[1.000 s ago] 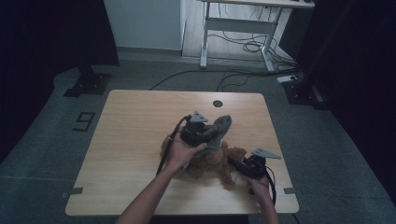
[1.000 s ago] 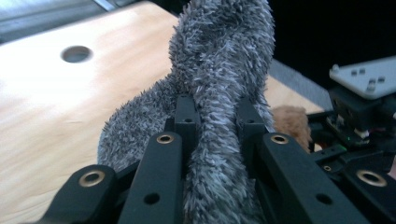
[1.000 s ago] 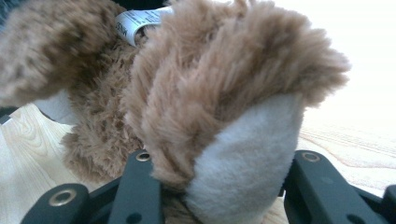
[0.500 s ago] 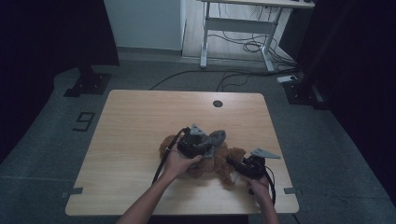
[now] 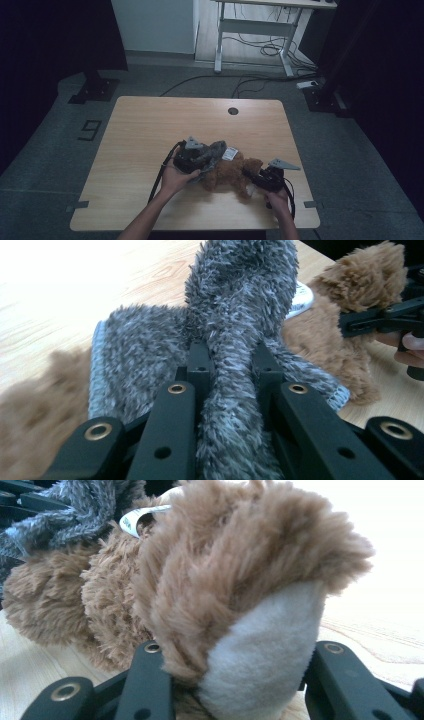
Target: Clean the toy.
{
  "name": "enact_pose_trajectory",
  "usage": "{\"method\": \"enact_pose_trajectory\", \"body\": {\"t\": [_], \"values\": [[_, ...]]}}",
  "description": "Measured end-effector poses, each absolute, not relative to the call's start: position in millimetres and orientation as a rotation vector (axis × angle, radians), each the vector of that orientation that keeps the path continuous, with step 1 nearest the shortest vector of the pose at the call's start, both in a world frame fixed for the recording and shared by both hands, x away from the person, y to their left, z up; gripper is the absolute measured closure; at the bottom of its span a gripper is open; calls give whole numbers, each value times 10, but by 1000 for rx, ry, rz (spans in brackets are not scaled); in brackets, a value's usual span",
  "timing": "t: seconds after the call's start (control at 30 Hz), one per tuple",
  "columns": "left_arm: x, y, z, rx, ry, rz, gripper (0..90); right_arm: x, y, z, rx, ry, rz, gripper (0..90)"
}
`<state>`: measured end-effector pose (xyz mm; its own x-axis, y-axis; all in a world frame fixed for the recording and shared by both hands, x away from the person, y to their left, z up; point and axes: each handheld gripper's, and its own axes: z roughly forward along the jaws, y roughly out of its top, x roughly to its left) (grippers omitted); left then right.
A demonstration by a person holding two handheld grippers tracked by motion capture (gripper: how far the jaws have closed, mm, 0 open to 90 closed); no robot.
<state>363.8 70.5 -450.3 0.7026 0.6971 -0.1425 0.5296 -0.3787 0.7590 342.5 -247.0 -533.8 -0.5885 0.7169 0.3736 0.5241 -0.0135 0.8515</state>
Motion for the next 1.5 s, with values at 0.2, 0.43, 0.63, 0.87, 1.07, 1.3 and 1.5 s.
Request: {"method": "enact_pose_trajectory", "body": {"t": [0.2,0.43,0.63,0.87,1.07,1.3,1.5], "values": [[3632,547,-4324,2070,886,261,762,3432,-2470,-5344,1343,2069,1644,610],[3642,-83,-4106,2104,755,227,760,3433,-2474,-5345,1341,2071,1641,611],[3686,-368,-4386,2247,756,213,758,3430,-2477,-5338,1336,2075,1637,611],[3657,-228,-4493,2233,768,220,764,3430,-2461,-5337,1321,2085,1644,609],[3617,-106,-4512,2205,781,221,764,3430,-2468,-5336,1322,2086,1645,609],[3589,178,-4545,2153,826,194,765,3439,-2480,-5344,1331,2077,1654,606],[3560,411,-4546,2137,853,220,765,3438,-2474,-5342,1328,2076,1656,606]]}}
